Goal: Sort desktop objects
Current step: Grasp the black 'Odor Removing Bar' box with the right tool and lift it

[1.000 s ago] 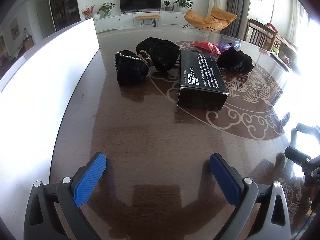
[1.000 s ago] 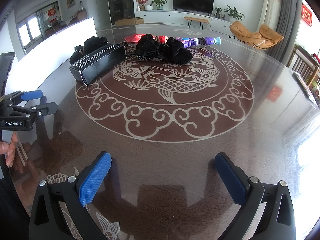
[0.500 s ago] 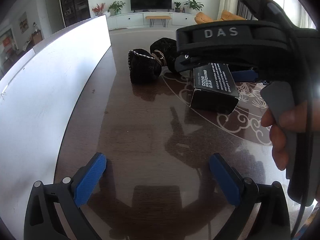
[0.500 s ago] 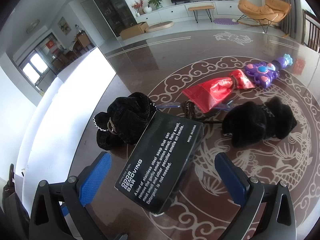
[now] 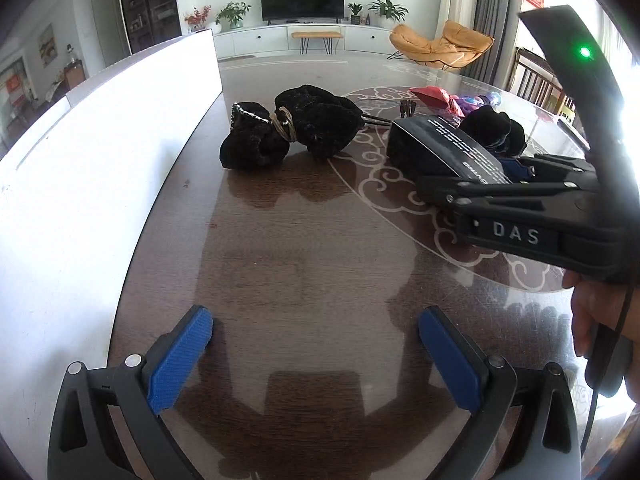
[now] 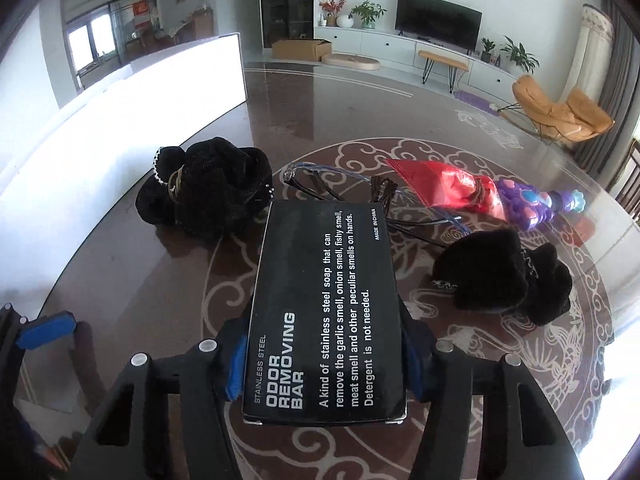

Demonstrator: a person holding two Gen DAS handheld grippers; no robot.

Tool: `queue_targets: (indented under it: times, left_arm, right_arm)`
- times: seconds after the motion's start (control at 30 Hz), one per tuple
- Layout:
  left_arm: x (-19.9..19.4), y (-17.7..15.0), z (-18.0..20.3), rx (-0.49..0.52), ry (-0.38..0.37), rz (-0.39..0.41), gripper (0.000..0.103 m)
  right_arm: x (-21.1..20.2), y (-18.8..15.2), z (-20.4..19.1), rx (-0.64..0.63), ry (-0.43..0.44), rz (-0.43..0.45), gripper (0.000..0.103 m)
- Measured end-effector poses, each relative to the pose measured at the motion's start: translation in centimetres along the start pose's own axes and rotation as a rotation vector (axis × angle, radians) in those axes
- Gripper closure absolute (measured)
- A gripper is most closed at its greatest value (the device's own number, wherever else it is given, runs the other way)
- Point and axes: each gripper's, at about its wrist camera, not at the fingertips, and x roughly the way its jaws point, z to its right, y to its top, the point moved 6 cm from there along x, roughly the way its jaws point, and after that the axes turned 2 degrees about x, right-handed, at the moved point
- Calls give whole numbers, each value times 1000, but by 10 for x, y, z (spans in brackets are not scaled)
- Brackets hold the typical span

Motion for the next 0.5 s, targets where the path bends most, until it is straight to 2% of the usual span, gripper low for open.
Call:
queue_targets:
  times: [0.2,0.4,0.5]
  left_arm:
    - [0,0,1,0,0,0,0]
    - [0,0,0,-1,-1,0,0]
    - [0,0,0,-1,-1,0,0]
  right_arm:
    - [-38,-50,30,2,11,0,43]
    - [-83,-108,80,75,-45,19,43]
    - [-98,-124,97,112,-69,19,43]
